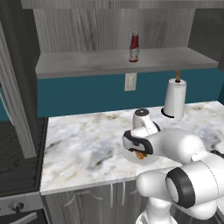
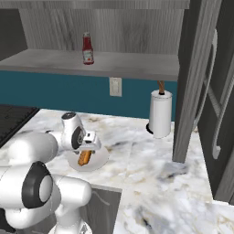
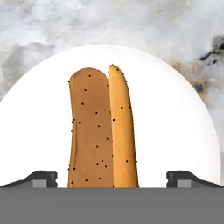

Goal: Move the hot dog bun to the plate on the dining table and place the condiment next to that plate. Then navigate to the fridge and take the sausage and place it on the plate as well.

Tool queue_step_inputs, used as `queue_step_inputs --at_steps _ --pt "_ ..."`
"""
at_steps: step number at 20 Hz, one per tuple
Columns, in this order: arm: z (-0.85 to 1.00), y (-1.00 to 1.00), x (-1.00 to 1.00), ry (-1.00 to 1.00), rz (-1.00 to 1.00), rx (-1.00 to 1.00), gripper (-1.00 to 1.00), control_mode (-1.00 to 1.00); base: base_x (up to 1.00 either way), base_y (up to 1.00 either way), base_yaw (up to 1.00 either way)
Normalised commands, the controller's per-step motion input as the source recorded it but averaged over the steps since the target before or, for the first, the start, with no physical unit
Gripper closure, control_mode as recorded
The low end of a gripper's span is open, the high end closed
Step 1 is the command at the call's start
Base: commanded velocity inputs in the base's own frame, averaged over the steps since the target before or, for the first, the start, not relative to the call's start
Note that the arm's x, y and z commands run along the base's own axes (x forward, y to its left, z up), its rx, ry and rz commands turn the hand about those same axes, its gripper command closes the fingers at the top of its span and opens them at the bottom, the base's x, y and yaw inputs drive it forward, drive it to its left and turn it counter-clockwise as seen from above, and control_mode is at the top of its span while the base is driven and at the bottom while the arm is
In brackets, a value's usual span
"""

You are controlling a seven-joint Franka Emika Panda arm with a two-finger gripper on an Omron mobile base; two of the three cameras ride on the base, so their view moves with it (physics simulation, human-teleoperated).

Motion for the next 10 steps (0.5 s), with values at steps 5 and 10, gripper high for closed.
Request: queue_step_inputs --at_steps 5,10 --pt "-0.36 0.0 0.11 0.0 0.0 0.0 -1.0 -1.0 0.0 0.0 0.0" --pt "-0.26 0.0 0.06 0.0 0.0 0.0 1.0 -1.0 0.0 0.0 0.0"
